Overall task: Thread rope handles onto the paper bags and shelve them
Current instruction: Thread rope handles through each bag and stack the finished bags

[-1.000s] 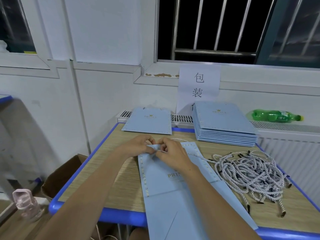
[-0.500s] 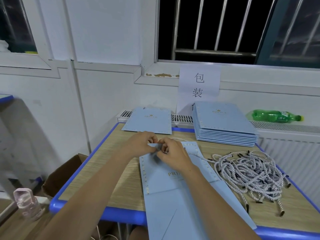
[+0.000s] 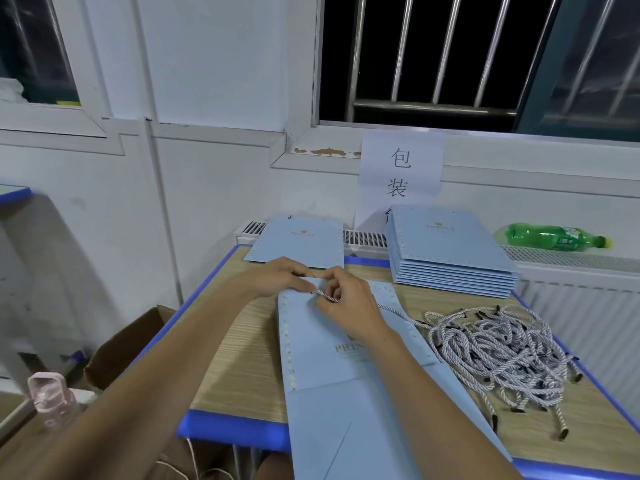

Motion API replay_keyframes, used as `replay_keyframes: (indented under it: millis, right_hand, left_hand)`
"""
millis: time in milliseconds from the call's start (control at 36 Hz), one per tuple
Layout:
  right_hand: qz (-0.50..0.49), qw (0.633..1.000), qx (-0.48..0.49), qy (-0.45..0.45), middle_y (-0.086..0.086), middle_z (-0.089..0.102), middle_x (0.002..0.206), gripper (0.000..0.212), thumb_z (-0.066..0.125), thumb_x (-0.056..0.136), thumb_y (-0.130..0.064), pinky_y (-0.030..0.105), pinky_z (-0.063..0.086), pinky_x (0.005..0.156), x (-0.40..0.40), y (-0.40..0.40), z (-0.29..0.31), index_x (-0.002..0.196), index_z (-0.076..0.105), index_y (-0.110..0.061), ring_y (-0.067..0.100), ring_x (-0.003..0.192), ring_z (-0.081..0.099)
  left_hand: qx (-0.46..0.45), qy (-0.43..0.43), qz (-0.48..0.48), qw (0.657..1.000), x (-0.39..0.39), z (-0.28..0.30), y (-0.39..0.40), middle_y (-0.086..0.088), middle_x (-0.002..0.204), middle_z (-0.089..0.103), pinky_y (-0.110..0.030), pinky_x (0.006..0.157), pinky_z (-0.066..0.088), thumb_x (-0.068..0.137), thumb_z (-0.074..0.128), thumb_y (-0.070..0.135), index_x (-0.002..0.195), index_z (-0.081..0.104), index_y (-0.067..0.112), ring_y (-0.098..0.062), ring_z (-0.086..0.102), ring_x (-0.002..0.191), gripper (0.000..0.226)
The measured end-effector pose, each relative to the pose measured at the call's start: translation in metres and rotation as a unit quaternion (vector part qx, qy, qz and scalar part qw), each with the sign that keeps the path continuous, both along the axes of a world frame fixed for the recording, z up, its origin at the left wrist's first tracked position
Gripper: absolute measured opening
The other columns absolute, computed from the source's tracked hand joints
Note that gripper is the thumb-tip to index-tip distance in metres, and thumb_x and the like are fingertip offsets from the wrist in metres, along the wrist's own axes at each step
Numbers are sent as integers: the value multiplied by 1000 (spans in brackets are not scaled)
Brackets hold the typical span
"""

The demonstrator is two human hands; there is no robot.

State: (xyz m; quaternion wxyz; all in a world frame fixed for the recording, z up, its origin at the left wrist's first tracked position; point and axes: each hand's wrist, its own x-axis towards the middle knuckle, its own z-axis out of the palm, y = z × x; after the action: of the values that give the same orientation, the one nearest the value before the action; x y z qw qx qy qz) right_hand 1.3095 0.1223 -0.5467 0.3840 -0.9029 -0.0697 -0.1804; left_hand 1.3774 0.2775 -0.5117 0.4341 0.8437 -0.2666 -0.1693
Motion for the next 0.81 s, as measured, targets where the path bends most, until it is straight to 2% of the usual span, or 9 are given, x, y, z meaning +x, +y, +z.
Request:
replay_keyframes:
  millis: [83, 139, 250, 361, 417, 500, 639, 750, 806]
  right_hand:
    - [48, 999, -11, 18, -13, 53, 72, 21, 63, 78, -13, 36, 47, 74, -1, 1, 2, 96, 54, -19, 5, 63, 46]
    - [74, 997, -26, 25, -15, 52, 70, 24, 63, 78, -11, 33, 45, 72, -3, 3, 3, 95, 52, -23, 3, 62, 46]
    - [100, 994, -47, 27, -15, 53, 71, 26, 64, 79, -14, 34, 46, 73, -4, 7, 0, 101, 53, -22, 1, 64, 47]
    - [100, 992, -67, 27, -14, 54, 74, 30, 61, 80, -15, 35, 46, 72, -4, 7, -1, 109, 55, -20, 2, 67, 47]
    - [96, 993, -63, 22, -16, 53, 75, 37, 60, 79, -13, 34, 46, 72, -5, 6, -1, 114, 54, -23, 2, 66, 48]
    - [103, 994, -31, 14, -19, 53, 78, 42, 60, 79, -9, 34, 47, 73, -6, 5, -1, 117, 51, -24, 2, 65, 50]
    - [95, 995, -43, 8, -11, 54, 81, 21, 61, 78, -12, 36, 50, 74, -4, 4, -2, 97, 61, -21, 5, 68, 50]
    - [77, 994, -77, 1, -9, 56, 77, 7, 61, 82, -18, 39, 49, 71, -4, 5, 2, 88, 62, -17, 5, 67, 49]
    - [70, 994, -84, 1, -5, 59, 78, 5, 60, 83, -18, 40, 49, 70, -4, 6, 7, 86, 62, -15, 10, 68, 51]
  left_hand:
    - [13, 55, -13, 998, 1, 3, 11, 7, 73, 67, -13, 68, 43, 87, 63, 11, 73, 71, 19, -4, 62, 70, 18]
    - [37, 75, -24, 996, 0, 2, 18, 3, 79, 66, -18, 72, 41, 84, 66, 18, 83, 69, 11, -9, 60, 75, 9]
    - [46, 80, -20, 996, -2, -1, 24, -5, 79, 55, -24, 69, 36, 78, 67, 23, 91, 63, 3, -15, 50, 74, 24]
    - [54, 69, -34, 996, -2, -2, 22, -2, 69, 43, -22, 61, 30, 86, 63, 16, 77, 53, 6, -10, 40, 62, 16]
    - [59, 43, -31, 997, 0, -4, 18, 4, 63, 39, -21, 58, 27, 86, 62, 13, 65, 45, 11, -7, 35, 56, 27]
    - [80, 14, -29, 996, 2, -5, 15, 5, 63, 47, -18, 59, 30, 91, 55, 6, 70, 55, 10, -4, 41, 57, 21]
    - [79, -15, -36, 996, 0, -7, 14, 19, 45, 46, -8, 53, 30, 91, 52, 2, 62, 52, 21, 5, 42, 46, 35]
    - [85, -28, -43, 995, 2, -6, 17, 7, 68, 49, -16, 63, 29, 93, 51, 7, 77, 60, 13, -5, 42, 65, 19]
    - [92, -40, -36, 994, 4, -4, 19, 6, 67, 46, -21, 63, 28, 94, 50, 7, 81, 59, 10, -6, 39, 63, 16]
